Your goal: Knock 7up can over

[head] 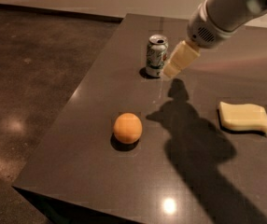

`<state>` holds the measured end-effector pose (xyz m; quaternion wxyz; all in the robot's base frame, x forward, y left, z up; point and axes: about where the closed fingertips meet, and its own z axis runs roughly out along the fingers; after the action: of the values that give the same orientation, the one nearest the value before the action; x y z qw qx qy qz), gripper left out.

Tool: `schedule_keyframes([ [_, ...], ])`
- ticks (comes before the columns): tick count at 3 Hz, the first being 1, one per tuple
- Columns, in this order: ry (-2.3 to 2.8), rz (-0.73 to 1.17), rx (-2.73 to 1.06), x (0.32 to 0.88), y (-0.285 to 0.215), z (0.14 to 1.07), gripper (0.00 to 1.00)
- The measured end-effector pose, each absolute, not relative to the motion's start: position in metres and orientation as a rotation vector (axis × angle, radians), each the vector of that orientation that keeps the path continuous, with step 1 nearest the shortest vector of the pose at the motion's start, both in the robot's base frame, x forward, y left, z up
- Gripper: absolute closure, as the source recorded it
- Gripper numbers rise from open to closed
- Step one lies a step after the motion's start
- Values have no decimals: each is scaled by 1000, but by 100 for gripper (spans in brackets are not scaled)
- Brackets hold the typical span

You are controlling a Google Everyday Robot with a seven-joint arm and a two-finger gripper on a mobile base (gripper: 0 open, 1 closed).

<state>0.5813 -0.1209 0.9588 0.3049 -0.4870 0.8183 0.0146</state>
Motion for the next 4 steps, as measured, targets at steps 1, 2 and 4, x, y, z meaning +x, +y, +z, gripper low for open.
schedule_keyframes([
  [1,2168,83,-1232,612,-107,946,0],
  [2,2174,155,-1205,633,-89,933,0],
  [4,2194,245,-1163,659,-70,912,0],
])
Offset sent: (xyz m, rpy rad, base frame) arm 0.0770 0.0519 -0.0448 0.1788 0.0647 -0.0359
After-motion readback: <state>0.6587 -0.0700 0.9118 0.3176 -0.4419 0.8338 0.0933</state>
